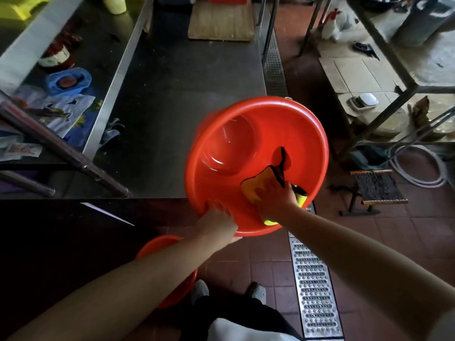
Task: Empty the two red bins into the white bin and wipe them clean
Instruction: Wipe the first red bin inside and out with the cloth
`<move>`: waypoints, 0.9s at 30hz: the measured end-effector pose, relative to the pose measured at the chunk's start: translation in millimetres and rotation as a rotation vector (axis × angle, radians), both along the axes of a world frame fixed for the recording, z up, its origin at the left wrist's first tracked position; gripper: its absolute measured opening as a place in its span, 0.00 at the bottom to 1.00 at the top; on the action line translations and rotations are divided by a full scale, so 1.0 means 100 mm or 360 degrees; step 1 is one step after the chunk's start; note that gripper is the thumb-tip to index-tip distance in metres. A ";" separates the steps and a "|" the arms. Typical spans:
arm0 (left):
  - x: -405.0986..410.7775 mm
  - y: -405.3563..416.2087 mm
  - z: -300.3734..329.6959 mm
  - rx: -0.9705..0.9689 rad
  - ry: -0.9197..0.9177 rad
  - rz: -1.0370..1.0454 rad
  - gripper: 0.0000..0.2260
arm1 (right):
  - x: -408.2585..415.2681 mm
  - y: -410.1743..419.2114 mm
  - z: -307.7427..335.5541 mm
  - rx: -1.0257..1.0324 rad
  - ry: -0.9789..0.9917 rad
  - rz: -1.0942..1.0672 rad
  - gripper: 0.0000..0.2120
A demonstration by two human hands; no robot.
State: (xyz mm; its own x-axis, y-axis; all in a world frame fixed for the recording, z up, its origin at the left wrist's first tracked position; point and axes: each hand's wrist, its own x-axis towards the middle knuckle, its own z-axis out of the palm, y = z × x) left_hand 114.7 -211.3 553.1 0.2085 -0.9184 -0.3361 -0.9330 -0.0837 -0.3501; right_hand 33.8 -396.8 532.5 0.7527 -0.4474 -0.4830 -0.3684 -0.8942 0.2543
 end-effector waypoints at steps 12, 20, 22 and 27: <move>-0.05 -0.02 -0.01 0.0077 -0.0036 -0.0010 0.28 | 0.12 -0.15 -0.23 0.0112 0.0030 0.0014 0.32; 0.01 -0.02 0.07 0.0147 -0.0040 -0.0039 0.31 | 0.42 -0.15 -0.36 0.0699 -0.0127 0.0123 0.30; -0.01 -0.04 0.07 0.0144 -0.0097 -0.0044 0.30 | 0.40 -0.36 -0.46 0.0256 -0.0009 0.0168 0.29; -0.01 -0.14 0.07 0.0255 -0.0050 -0.0073 0.22 | 0.66 0.02 -0.65 0.0448 -0.0083 -0.0087 0.26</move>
